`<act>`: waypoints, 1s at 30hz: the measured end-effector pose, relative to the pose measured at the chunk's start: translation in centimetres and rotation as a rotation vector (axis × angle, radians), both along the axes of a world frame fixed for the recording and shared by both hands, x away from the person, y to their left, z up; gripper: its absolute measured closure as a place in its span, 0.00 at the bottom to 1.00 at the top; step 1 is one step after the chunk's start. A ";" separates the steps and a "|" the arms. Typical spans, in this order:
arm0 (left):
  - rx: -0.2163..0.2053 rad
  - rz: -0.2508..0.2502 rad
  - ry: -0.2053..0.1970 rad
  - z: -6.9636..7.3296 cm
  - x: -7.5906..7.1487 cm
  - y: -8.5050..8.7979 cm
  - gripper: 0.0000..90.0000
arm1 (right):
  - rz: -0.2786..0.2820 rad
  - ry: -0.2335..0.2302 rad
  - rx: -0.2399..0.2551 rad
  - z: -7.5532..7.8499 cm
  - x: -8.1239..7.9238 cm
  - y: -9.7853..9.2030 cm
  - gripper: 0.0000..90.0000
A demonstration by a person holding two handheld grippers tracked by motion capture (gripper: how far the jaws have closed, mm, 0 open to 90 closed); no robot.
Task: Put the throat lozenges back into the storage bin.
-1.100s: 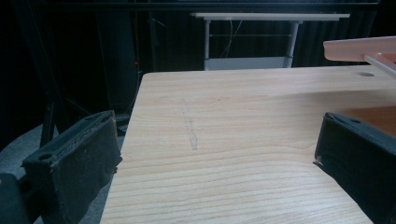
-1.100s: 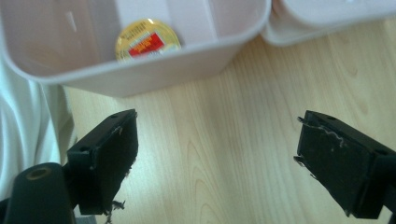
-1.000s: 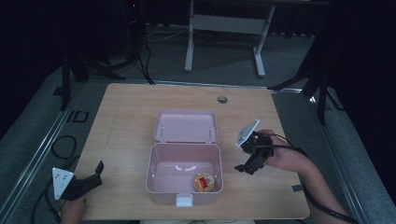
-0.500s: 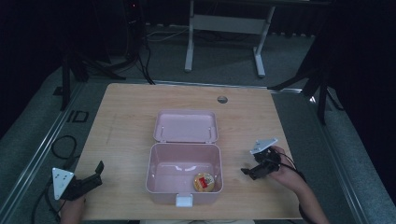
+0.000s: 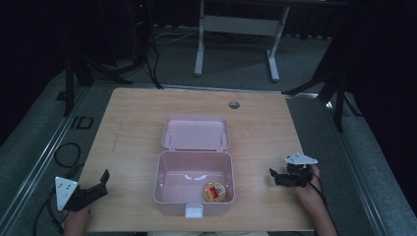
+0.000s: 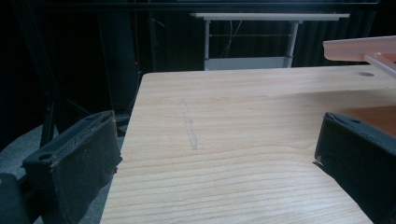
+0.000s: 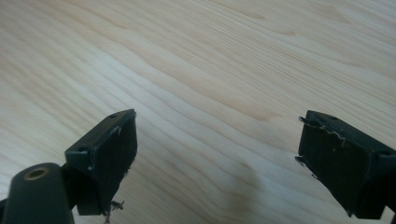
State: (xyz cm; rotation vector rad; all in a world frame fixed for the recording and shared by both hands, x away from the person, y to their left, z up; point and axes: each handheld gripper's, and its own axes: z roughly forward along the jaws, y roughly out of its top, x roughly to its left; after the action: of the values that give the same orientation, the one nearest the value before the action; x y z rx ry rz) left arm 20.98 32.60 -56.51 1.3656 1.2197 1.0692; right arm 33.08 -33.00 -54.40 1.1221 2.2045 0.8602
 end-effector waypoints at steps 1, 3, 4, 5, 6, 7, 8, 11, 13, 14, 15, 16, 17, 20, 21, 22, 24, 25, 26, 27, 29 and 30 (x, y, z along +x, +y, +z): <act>0.000 0.000 0.000 0.0 0.0 0.0 0.00 | -0.022 -0.011 -0.003 -0.1 -0.1 -0.2 0.13; 0.000 0.000 0.000 0.0 0.0 0.0 0.00 | -0.058 -0.034 -0.013 -0.3 -0.2 -0.5 0.13; 0.000 0.000 0.000 0.0 0.0 0.0 0.00 | -0.085 -0.042 -0.017 -0.4 -0.3 -0.7 0.13; 0.000 -0.001 0.000 0.0 0.0 0.0 0.00 | -0.103 -0.043 -0.005 -0.5 -0.3 -1.0 0.13; 0.000 -0.001 0.000 0.0 0.0 0.0 0.00 | -0.119 -0.048 0.010 -0.6 -0.3 -1.2 0.13; 0.000 -0.001 0.000 0.0 0.0 0.0 0.00 | -0.138 -0.055 0.018 -0.6 -0.3 -1.5 0.13; 0.000 -0.001 -0.001 0.0 0.0 0.0 0.00 | -0.156 -0.055 0.030 -0.7 -0.3 -1.7 0.13; 0.000 -0.001 0.000 0.0 0.0 0.0 0.00 | -0.190 -0.078 0.054 -0.8 -0.5 -2.2 0.13; 0.000 -0.001 0.000 0.0 0.0 0.0 0.00 | -0.213 -0.092 0.057 -0.8 -0.5 -2.4 0.13; -0.001 -0.001 0.000 0.0 0.0 0.0 0.00 | -0.224 -0.099 0.063 -0.8 -0.6 -2.6 0.13; -0.001 -0.001 0.000 0.0 0.0 0.0 0.00 | -0.236 -0.100 0.070 -0.8 -0.5 -2.7 0.13; -0.001 -0.001 0.000 0.0 0.0 0.0 0.00 | -0.247 -0.094 0.073 -0.8 -0.5 -2.9 0.13; -0.001 -0.001 0.001 0.0 0.0 0.0 0.00 | -0.253 -0.098 0.079 -0.8 -0.4 -3.1 0.13; -0.003 0.000 0.000 0.0 0.0 0.0 0.00 | -0.264 -0.102 0.116 -0.7 -0.4 -3.5 0.13; -0.003 0.000 0.000 0.0 0.0 0.0 0.00 | -0.272 -0.104 0.121 -0.7 -0.4 -3.6 0.13; -0.003 0.001 0.000 0.0 0.0 0.0 0.00 | -0.273 -0.106 0.129 -0.7 -0.4 -3.8 0.13; -0.003 0.002 0.001 0.0 0.0 0.0 0.00 | -0.275 -0.096 0.139 -0.7 -0.3 -3.9 0.13; -0.003 0.002 0.001 0.0 0.0 0.0 0.00 | -0.272 -0.094 0.146 -0.7 -0.3 -4.0 0.13; -0.004 0.002 0.000 0.0 0.0 0.0 0.00 | -0.268 -0.088 0.151 -0.7 -0.2 -4.0 0.13; -0.004 0.002 0.000 0.0 0.0 0.0 0.00 | -0.275 -0.086 0.150 -0.7 -0.2 -4.0 0.13; -0.004 0.002 0.000 0.0 0.0 0.0 0.00 | -0.273 -0.086 0.146 -0.7 -0.2 -4.0 0.13; -0.005 0.001 0.000 0.0 0.0 0.0 0.00 | -0.272 -0.083 0.143 -0.7 -0.1 -4.0 0.13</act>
State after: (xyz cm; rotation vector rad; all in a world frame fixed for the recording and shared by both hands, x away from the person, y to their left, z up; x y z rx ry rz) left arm 20.97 32.64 -56.51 1.3612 1.2225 1.0669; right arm 32.96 -36.99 -55.09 1.3896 1.8916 0.9373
